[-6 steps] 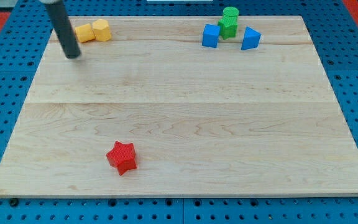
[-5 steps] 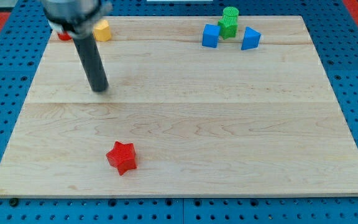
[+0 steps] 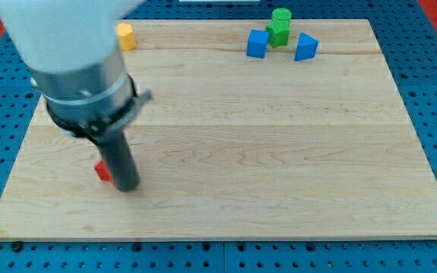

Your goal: Move the red star into the yellow heart

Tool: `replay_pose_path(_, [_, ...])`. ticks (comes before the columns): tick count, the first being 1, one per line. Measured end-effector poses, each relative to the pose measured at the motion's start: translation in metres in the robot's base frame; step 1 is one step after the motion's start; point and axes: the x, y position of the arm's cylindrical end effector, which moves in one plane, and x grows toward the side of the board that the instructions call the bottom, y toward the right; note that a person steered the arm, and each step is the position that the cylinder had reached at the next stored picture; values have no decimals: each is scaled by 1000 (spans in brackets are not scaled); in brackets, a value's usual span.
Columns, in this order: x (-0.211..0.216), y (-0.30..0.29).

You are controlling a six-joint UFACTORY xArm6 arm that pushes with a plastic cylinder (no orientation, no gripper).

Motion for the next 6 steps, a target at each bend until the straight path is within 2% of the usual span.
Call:
replay_pose_path(2, [-67,-78])
replay_pose_path(3, [-97,-101])
replay_pose_path(4, [-93,-109])
replay_pose_path(5, [-110,-143])
replay_pose_path(6, [-152,-140])
